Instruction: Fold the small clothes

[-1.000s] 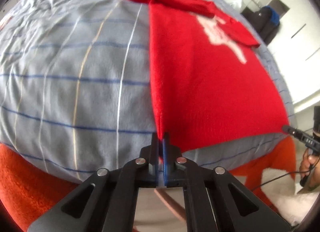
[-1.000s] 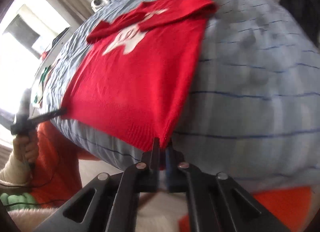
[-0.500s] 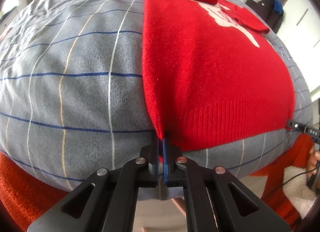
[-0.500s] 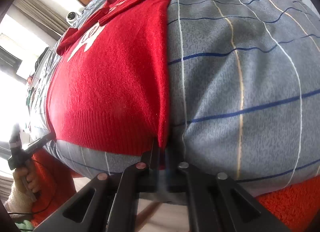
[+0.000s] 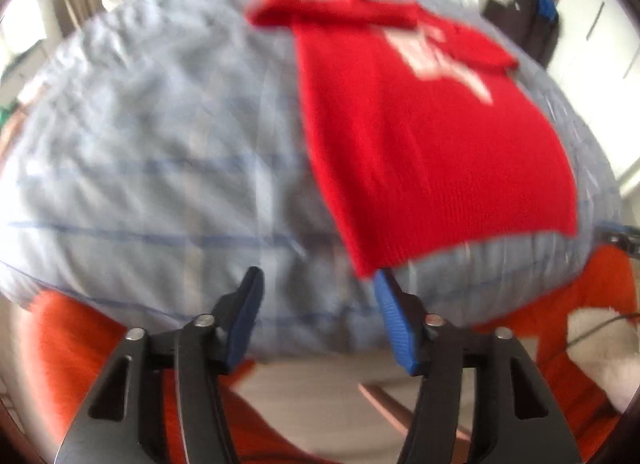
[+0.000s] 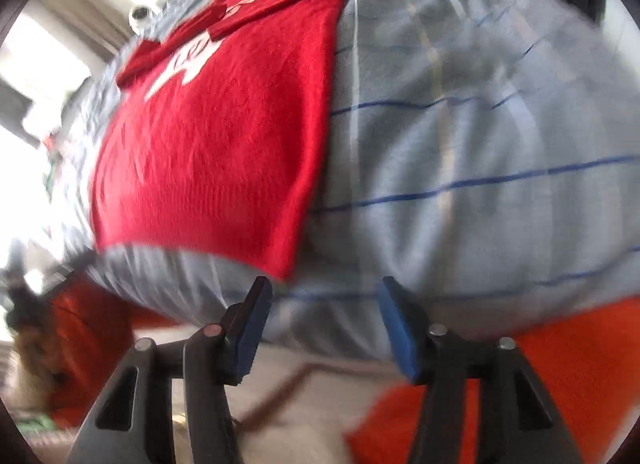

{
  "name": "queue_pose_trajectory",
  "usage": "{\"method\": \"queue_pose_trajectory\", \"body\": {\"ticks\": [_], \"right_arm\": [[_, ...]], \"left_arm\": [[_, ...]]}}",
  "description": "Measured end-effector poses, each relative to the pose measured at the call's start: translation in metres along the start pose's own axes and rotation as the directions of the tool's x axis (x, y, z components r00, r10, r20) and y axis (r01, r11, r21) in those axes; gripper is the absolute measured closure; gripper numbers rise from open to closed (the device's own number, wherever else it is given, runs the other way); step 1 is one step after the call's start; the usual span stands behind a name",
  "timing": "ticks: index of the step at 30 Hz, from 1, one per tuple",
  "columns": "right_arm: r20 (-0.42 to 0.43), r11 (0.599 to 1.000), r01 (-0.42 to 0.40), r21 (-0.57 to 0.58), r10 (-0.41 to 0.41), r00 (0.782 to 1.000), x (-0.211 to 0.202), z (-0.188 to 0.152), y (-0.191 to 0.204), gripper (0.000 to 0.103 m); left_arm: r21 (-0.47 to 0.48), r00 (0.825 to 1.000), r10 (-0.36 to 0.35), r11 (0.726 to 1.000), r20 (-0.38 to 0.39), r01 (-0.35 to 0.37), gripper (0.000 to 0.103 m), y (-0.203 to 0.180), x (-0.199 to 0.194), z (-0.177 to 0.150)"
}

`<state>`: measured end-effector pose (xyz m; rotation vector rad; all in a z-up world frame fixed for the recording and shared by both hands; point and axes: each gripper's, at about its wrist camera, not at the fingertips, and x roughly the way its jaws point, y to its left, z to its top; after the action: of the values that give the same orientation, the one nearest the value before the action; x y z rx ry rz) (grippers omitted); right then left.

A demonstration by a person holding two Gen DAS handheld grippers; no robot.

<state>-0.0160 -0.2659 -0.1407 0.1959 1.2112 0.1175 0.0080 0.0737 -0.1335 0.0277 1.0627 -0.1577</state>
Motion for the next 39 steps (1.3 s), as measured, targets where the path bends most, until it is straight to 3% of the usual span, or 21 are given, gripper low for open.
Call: {"method": "queue_pose_trajectory", "body": {"ticks": [1,4,6,8,10,13,17,19,21,24,27,30,32,34,36,39], "right_arm": [[0.035,0.997,0.07,-0.044,-0.069,0.997,-0.015,0.006,0.001,0.047],[0.176,0.971,0.188,-0.149,-0.161,0.971,-0.053,0.043,0.012,0.046],[0.262,0.956,0.208,-0.206,-0.151,0.953,-0.067,0.075,0.027,0.038],[0.359,0.932,0.209,-0.297,-0.094,0.929,-0.072,0.112,0.059,0.036],[0.403,0.894,0.185,-0.408,-0.005,0.915,-0.06,0.141,0.094,0.031],[0.348,0.825,0.152,-0.545,0.058,0.936,-0.007,0.183,0.139,0.029],[0.252,0.793,0.159,-0.588,-0.006,0.968,0.08,0.228,0.162,0.032],[0.209,0.817,0.145,-0.558,-0.031,0.978,0.105,0.24,0.152,0.053],[0.208,0.889,0.106,-0.445,-0.012,0.978,0.104,0.249,0.129,0.094],[0.309,0.95,0.104,-0.296,-0.008,0.951,0.061,0.249,0.081,0.096],[0.403,0.981,0.15,-0.126,-0.088,0.911,0.002,0.24,0.003,0.096],[0.454,0.966,0.237,0.102,-0.257,0.853,-0.056,0.218,-0.099,0.096],[0.439,0.939,0.264,0.222,-0.337,0.833,-0.078,0.201,-0.152,0.096],[0.408,0.912,0.246,0.329,-0.372,0.834,-0.091,0.186,-0.197,0.096],[0.385,0.899,0.21,0.383,-0.362,0.849,-0.09,0.173,-0.226,0.096],[0.352,0.884,0.12,0.451,-0.3,0.886,-0.07,0.157,-0.248,0.096]], "left_arm": [[-0.015,0.997,0.04,0.999,0.059,-0.039,0.027,0.009,-0.008,0.008],[-0.083,0.975,0.13,0.99,0.179,-0.117,0.021,0.031,-0.014,0.03],[-0.167,0.95,0.211,0.97,0.229,-0.175,0.021,0.046,-0.009,0.042],[-0.239,0.946,0.224,0.957,0.236,-0.167,0.021,0.055,-0.004,0.044],[-0.302,0.95,0.192,0.947,0.246,-0.113,0.021,0.064,0.001,0.035],[-0.32,0.953,0.216,0.937,0.211,-0.142,0.021,0.069,0.011,0.019],[-0.329,0.957,0.239,0.928,0.163,-0.175,0.021,0.076,0.018,0.016],[-0.345,0.958,0.236,0.923,0.164,-0.169,0.021,0.079,0.019,0.017],[-0.345,0.96,0.233,0.923,0.156,-0.168,0.021,0.08,0.021,0.018],[-0.335,0.965,0.216,0.929,0.148,-0.156,0.021,0.077,0.024,0.018],[-0.334,0.97,0.196,0.932,0.144,-0.138,0.021,0.074,0.027,0.02],[-0.33,0.974,0.181,0.935,0.138,-0.127,0.021,0.069,0.03,0.021],[-0.324,0.974,0.185,0.936,0.133,-0.133,0.021,0.066,0.032,0.02],[-0.319,0.974,0.189,0.937,0.124,-0.141,0.021,0.064,0.034,0.021],[-0.318,0.975,0.193,0.936,0.112,-0.149,0.021,0.063,0.037,0.02],[-0.311,0.972,0.209,0.936,0.104,-0.167,0.021,0.063,0.039,0.019]]}}
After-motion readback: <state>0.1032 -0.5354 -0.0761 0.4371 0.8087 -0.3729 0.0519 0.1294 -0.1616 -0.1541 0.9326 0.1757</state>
